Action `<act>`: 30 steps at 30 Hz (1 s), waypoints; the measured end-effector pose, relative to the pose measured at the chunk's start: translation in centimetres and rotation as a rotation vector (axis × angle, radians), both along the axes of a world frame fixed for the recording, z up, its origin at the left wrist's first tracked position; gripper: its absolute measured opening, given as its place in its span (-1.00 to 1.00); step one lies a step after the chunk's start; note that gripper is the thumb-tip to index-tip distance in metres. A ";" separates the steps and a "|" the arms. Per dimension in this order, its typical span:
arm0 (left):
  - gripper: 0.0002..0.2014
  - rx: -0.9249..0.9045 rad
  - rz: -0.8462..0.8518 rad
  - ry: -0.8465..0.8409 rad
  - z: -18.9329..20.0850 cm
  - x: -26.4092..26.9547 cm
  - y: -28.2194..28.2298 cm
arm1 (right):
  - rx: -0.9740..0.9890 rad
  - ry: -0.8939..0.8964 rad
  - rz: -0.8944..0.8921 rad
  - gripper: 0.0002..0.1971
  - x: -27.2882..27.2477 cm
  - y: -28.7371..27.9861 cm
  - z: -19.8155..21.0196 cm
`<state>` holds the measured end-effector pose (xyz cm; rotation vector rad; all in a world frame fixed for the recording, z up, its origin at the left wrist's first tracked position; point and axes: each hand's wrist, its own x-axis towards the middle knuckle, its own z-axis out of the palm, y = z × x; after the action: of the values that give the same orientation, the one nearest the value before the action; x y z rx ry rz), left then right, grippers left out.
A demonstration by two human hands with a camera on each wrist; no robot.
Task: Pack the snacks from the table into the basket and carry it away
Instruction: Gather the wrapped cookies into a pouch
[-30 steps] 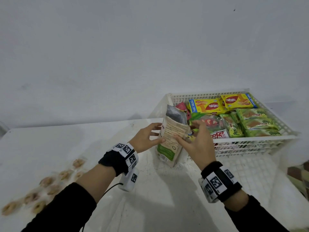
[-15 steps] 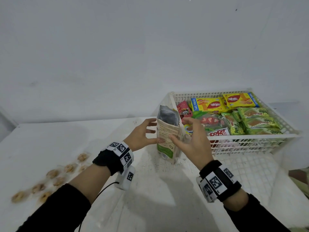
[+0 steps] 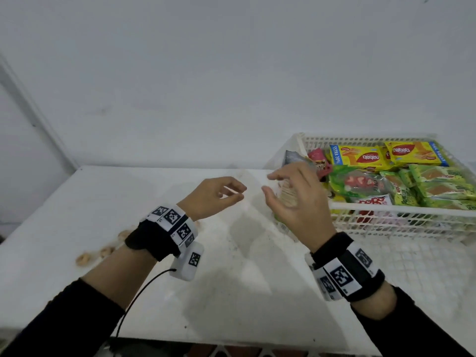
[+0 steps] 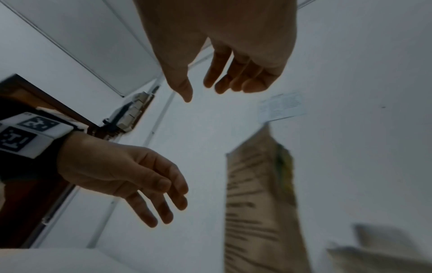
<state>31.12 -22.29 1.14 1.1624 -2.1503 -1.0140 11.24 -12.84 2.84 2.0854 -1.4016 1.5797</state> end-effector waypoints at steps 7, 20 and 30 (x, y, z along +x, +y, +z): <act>-0.84 0.032 0.015 -0.275 -3.0 10.4 2.2 | 0.685 0.071 0.215 -0.78 7.7 -1.9 -6.9; -0.64 0.100 -0.071 -0.403 -7.0 17.3 3.1 | 1.250 0.065 -0.180 -0.74 14.6 -2.6 -8.9; -0.36 0.114 -0.013 -0.112 -6.1 17.7 1.9 | 0.925 -0.193 -0.186 -0.74 17.5 -3.0 -5.9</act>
<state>48.80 -20.43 -4.92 1.2871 -2.2132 -1.1142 28.75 -15.83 -3.01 2.1037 -2.6830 1.1788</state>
